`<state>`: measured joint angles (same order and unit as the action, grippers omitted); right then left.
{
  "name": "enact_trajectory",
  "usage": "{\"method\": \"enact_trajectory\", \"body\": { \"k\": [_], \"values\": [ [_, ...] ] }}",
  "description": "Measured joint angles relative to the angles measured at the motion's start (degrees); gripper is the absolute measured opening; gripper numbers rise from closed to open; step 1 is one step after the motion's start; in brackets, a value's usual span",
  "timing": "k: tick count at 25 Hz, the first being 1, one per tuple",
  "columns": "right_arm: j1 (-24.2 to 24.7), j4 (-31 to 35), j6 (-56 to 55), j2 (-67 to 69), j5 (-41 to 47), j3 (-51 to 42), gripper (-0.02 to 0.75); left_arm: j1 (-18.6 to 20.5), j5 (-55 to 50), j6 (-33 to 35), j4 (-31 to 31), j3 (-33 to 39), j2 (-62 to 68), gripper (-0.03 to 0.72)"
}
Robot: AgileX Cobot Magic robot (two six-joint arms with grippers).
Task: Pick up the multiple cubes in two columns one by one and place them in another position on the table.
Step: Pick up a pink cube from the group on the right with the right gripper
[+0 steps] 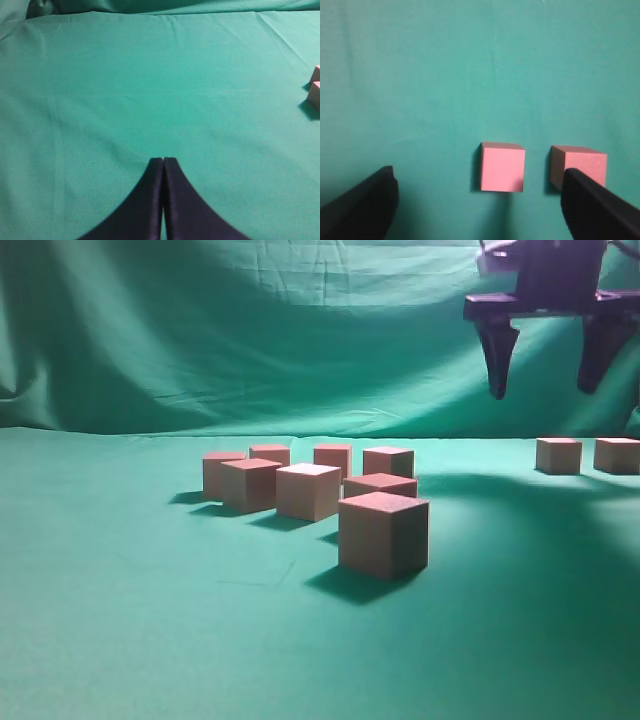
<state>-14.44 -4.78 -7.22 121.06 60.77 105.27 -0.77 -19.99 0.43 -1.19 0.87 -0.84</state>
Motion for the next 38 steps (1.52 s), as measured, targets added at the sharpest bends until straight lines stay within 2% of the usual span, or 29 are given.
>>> {"method": "enact_trajectory", "body": {
  "k": [12,13,15,16,17,26,32,38],
  "values": [
    [1.08,0.22,-2.44,6.05,0.62,1.98,0.627,0.0,0.0,0.0,0.0,0.0,0.0,0.0],
    [1.13,0.22,-2.44,6.39,0.32,2.09,0.58,0.0,0.0,0.0,0.0,0.0,0.0,0.0],
    [1.13,0.22,-2.44,7.34,-0.4,2.09,0.577,0.0,0.0,0.0,0.0,0.0,0.0,0.0],
    [1.13,0.22,-2.44,7.8,-0.69,2.09,0.531,0.0,0.0,0.0,0.0,0.0,0.0,0.0],
    [1.13,0.22,-2.44,8.07,-0.86,2.09,0.522,0.0,0.0,0.0,0.0,0.0,0.0,0.0],
    [1.13,0.22,-2.44,9.59,-3.62,2.09,0.529,0.0,0.0,0.0,0.0,0.0,0.0,0.0],
    [1.13,-1.75,-2.52,10.09,-3.08,2.3,0.26,0.0,0.0,0.0,0.0,0.0,0.0,0.0],
    [1.13,-3.18,-2.56,10.13,0.65,6.18,0.262,0.0,0.0,0.0,0.0,0.0,0.0,0.0]
  ]
}}
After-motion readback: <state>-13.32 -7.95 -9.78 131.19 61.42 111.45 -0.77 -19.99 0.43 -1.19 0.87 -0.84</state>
